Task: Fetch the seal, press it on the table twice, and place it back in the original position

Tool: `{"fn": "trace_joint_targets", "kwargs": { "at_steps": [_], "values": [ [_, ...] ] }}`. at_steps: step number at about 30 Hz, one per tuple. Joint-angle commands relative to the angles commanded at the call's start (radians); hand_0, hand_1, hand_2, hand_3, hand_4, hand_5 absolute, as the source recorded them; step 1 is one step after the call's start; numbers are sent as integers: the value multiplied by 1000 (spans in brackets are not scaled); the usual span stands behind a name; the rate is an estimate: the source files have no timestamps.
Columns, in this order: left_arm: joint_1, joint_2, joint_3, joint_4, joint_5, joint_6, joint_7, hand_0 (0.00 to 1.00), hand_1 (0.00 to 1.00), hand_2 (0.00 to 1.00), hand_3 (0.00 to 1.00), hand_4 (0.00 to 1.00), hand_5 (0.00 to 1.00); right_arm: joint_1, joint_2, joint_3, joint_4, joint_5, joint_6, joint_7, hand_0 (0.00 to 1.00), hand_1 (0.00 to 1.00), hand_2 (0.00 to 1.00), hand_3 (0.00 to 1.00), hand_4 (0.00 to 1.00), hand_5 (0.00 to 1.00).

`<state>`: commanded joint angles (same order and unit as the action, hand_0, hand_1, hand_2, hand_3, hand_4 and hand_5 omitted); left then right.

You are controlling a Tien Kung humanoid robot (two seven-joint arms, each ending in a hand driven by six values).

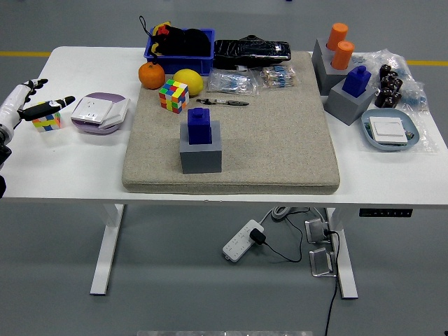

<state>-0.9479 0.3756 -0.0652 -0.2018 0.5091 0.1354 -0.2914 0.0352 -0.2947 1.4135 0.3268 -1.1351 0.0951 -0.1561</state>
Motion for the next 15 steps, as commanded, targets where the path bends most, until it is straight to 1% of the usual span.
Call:
{"fn": "trace_joint_targets", "kwargs": {
  "at_steps": [1, 6, 9, 12, 15],
  "values": [
    [-1, 1, 0, 0, -1, 2, -2, 924, 949, 926, 915, 929, 605, 2, -2, -2, 1, 1, 0, 0, 815, 714, 684, 693, 728, 505],
    [1, 7, -24, 8, 15, 10, -2, 924, 949, 926, 915, 929, 605, 11, -12, -17, 2, 3, -1, -1, 815, 714, 684, 693, 728, 505],
    [3, 7, -21, 7, 11, 13, -5, 924, 945, 924, 913, 924, 601, 8, -15, -21, -2, 2, 1, -4, 815, 716, 685, 693, 729, 506],
    [1, 5, -7, 2, -10, 21, -14, 924, 945, 924, 913, 924, 601, 6, -18, -25, -4, 2, 3, -6, 815, 716, 685, 693, 729, 506],
    [-3, 2, 6, -2, -54, 26, -20, 924, 943, 921, 910, 914, 604, 6, -19, -26, -3, 3, 2, -7, 815, 716, 685, 693, 729, 507]
  ]
}}
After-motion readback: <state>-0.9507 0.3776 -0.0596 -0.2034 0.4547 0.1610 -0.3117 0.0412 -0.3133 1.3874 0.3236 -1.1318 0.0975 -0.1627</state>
